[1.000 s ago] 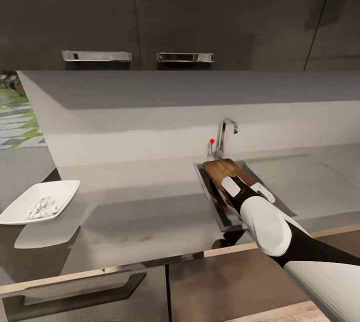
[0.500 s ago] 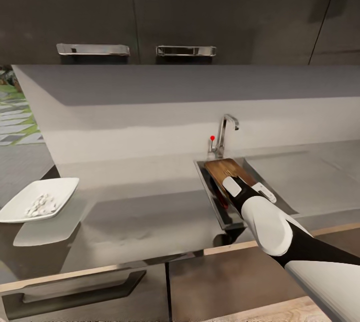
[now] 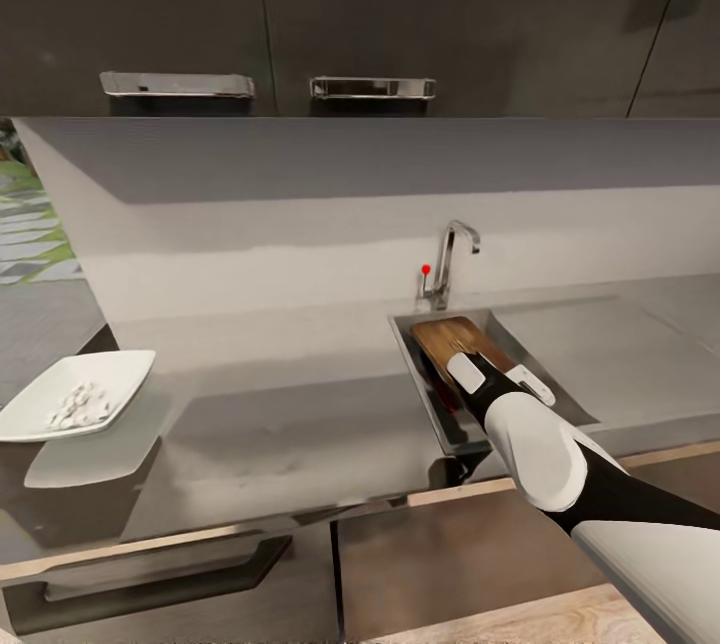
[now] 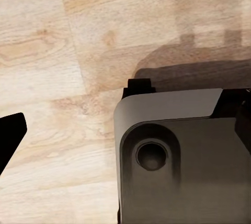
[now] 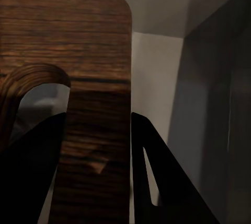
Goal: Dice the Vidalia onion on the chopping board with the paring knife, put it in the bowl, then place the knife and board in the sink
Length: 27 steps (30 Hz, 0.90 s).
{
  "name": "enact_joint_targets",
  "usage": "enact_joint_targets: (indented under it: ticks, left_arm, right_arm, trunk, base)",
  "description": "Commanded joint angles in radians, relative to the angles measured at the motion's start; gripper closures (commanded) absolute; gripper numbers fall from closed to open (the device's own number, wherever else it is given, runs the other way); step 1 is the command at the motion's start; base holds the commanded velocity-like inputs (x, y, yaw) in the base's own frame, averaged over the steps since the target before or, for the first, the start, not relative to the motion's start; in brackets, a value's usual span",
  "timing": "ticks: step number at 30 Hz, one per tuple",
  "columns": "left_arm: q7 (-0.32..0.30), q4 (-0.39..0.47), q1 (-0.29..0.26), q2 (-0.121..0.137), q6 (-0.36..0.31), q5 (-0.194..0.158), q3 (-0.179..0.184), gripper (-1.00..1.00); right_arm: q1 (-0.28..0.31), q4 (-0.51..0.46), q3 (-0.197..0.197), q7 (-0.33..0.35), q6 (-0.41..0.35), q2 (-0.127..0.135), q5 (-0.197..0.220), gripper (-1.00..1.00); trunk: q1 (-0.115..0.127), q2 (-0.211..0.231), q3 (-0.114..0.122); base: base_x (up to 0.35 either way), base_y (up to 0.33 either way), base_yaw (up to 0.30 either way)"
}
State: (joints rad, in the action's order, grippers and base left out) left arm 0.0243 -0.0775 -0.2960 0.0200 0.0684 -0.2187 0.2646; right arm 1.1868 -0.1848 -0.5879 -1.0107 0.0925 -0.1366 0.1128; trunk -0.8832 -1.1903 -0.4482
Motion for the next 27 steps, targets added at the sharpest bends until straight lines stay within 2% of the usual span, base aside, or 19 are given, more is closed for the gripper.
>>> enact_joint_targets:
  ticks: [1, 15, 27]
  left_arm:
    - [0.000, -0.004, -0.001, 0.000, 0.007, -0.008, 0.008, -1.00]
    - [0.000, -0.004, -0.002, -0.002, 0.007, -0.008, 0.010, -1.00]
    - [0.000, -0.004, -0.001, -0.002, 0.007, -0.008, 0.010, -1.00]
  right_arm:
    - [0.000, -0.001, 0.005, 0.000, 0.010, 0.000, 0.010, 1.00]
    - [0.000, -0.001, 0.004, 0.001, 0.010, 0.002, 0.010, 1.00]
    - [0.000, 0.000, 0.004, 0.001, 0.011, 0.045, 0.010, 1.00]
  trunk:
    - [0.000, -0.001, -0.003]
    - [0.000, -0.001, -0.025]
    - [0.000, -0.001, -0.044]
  base:
    - [0.000, 0.000, 0.000]
    - [0.031, 0.000, 0.071]
    - [0.001, 0.000, 0.078]
